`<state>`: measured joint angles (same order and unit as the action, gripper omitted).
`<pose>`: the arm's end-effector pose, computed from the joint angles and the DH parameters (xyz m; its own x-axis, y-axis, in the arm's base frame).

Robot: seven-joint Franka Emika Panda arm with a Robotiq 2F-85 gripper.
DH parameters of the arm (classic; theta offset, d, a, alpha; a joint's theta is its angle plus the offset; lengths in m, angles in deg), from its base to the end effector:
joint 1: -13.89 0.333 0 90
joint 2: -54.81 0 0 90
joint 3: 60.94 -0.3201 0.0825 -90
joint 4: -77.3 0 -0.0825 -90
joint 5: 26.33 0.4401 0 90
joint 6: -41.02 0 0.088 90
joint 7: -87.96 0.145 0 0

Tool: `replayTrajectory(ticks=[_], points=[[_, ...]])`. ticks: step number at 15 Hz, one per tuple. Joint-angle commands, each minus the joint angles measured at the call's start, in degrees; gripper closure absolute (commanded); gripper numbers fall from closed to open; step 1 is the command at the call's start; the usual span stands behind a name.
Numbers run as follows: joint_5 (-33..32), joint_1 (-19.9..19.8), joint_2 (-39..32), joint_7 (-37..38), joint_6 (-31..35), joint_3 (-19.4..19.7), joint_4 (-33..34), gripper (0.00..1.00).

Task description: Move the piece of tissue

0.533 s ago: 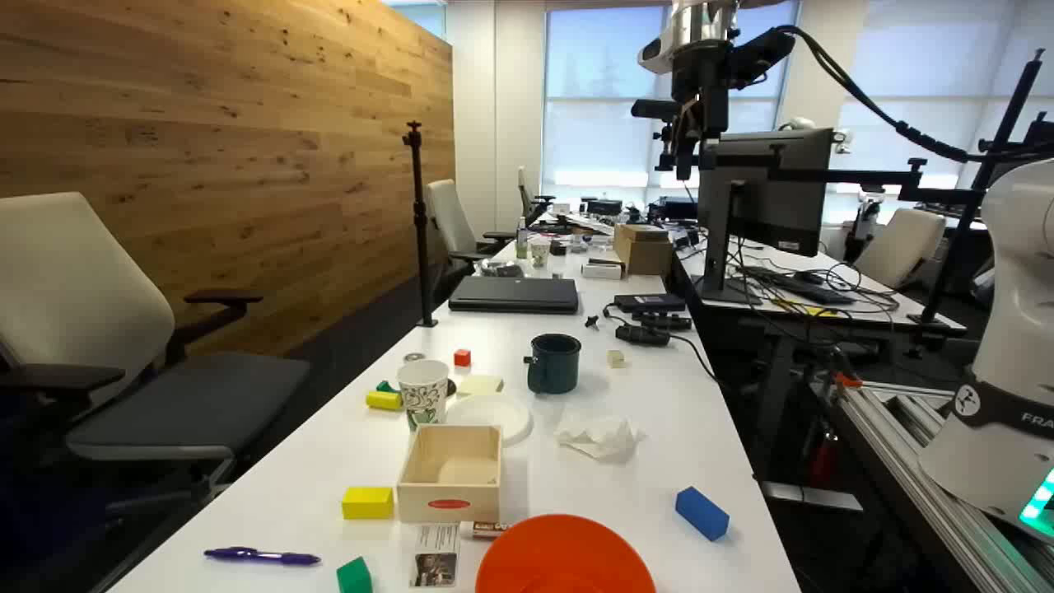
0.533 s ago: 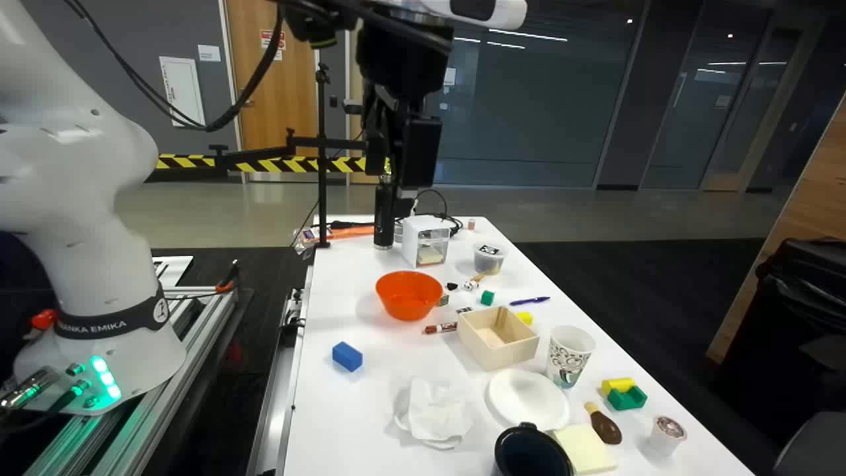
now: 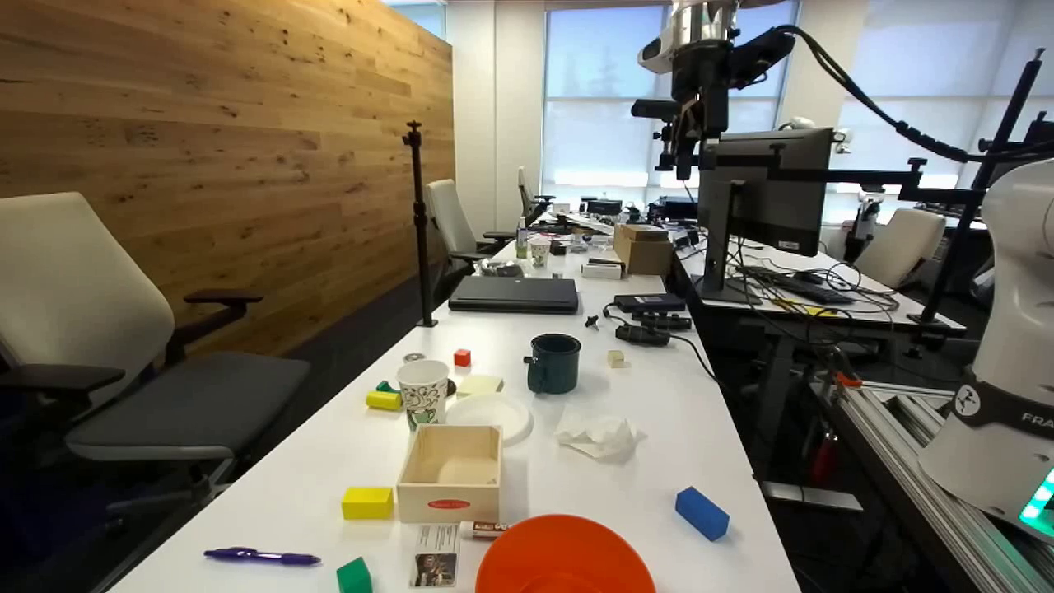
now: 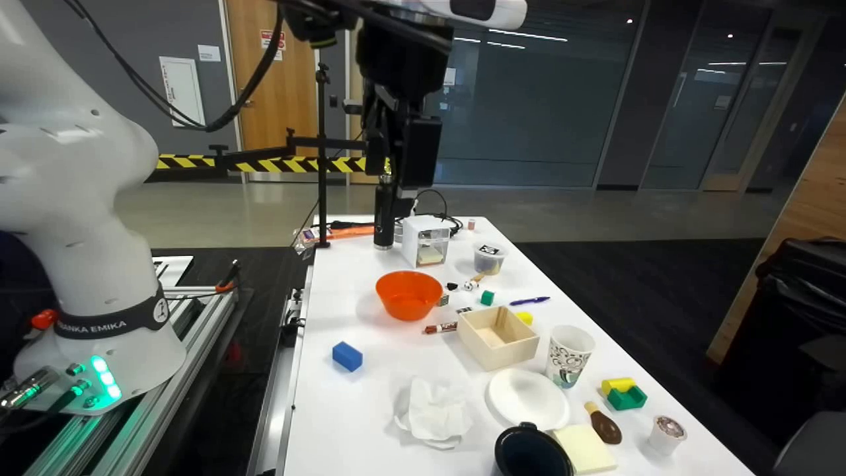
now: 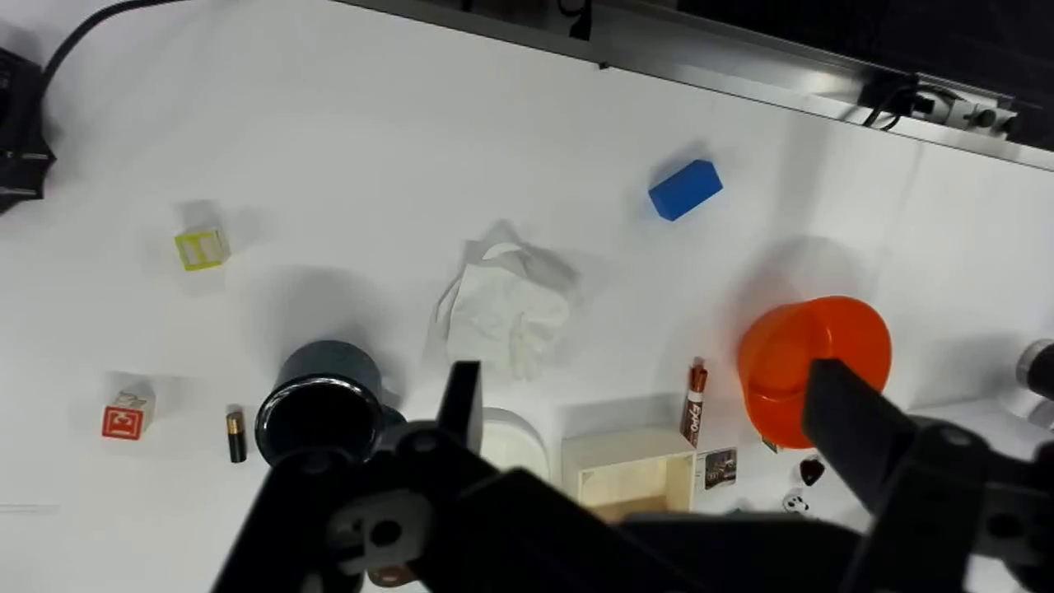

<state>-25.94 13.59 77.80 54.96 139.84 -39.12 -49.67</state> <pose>0.4394 -0.1847 0.4676 0.9745 0.2240 -0.0137 0.2174 -0.9575 -0.1897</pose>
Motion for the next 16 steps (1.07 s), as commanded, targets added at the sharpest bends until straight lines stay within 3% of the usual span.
replayTrajectory(ticks=[1,10,11,13,16], points=[[1.1,-2.3,-1.8,-0.1,2.7,-2.4,-1.7,0.0],[7.3,-1.9,-12.8,0.1,27.8,-5.8,-12.5,0.0],[8.0,-1.9,-14.3,0.4,29.5,-6.6,-12.9,0.25],[9.9,-2.0,-17.2,0.1,33.3,-7.7,-13.3,0.32],[11.6,-2.4,-20.6,0.3,36.9,-9.5,-12.9,0.56]])
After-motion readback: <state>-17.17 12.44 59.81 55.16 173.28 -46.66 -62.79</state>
